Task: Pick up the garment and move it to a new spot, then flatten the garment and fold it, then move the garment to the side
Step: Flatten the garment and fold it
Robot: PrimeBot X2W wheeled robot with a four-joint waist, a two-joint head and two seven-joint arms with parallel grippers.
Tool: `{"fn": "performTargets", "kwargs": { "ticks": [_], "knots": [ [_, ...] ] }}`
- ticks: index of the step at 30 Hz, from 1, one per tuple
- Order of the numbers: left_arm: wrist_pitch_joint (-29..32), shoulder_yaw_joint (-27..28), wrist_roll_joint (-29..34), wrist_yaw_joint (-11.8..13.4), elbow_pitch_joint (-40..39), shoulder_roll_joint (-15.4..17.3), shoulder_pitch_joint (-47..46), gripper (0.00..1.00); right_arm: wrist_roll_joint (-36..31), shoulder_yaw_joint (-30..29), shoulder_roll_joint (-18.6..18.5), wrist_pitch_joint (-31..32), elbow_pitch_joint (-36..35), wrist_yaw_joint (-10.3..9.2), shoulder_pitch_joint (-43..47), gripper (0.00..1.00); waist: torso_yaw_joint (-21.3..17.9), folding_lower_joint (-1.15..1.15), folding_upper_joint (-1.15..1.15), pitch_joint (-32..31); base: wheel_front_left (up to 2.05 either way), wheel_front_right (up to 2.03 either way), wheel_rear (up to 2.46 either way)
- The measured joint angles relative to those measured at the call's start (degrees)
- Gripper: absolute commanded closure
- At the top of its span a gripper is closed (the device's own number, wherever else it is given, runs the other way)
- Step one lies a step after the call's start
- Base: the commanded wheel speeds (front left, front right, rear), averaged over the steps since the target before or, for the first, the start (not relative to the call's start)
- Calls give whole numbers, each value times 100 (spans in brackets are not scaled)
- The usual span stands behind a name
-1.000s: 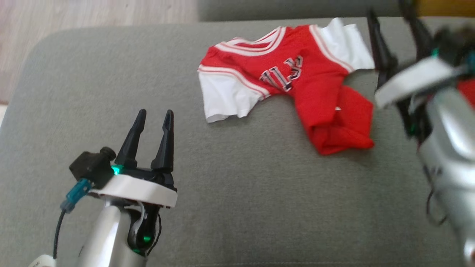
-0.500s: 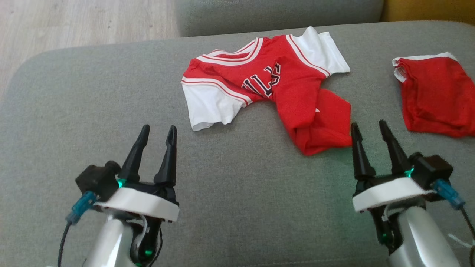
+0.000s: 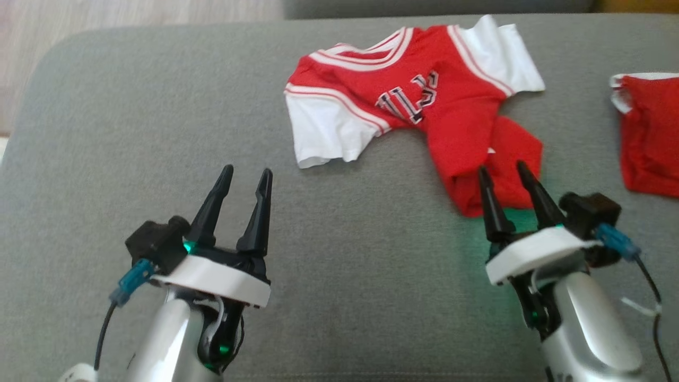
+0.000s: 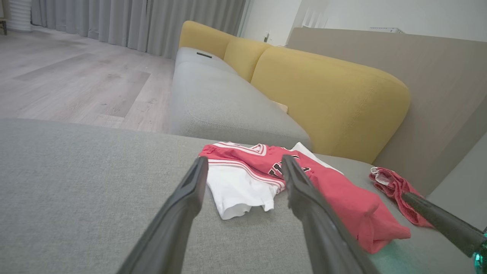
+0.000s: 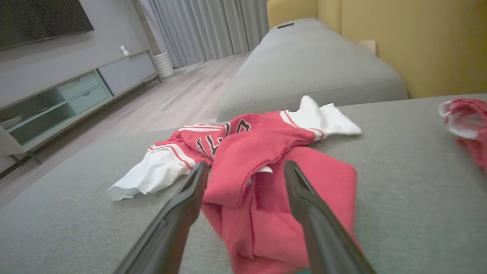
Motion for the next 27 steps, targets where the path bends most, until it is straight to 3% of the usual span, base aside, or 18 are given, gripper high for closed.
{"fn": "performTargets", "kwargs": {
  "ticks": [7, 9, 16, 21, 27],
  "knots": [
    [0, -12, 2, 0, 47, 0, -93, 0, 226, 157, -18, 209, 809, 0, -571, 0, 273, 0, 0, 232, 0, 0, 0],
    [0, -8, 2, 0, 52, 0, -94, 0, 311, 289, -23, 229, 998, 0, -689, 100, 325, 0, 0, 266, 0, 0, 0],
    [0, 116, 2, 0, 65, -1, -91, 0, 179, 301, -269, -70, 1158, 0, -1000, 100, 290, 0, 0, 199, 0, 0, 0],
    [0, 130, -4, 0, 52, -1, -90, 0, -16, 67, -864, 26, 877, 0, -1269, 100, 162, 0, 0, 124, 0, 0, 0],
    [0, 12, -66, 0, 35, 0, -103, 0, -133, -24, -1785, 690, 570, 0, -2005, 100, 164, 0, 0, 215, 0, 0, 0]
  ]
}}
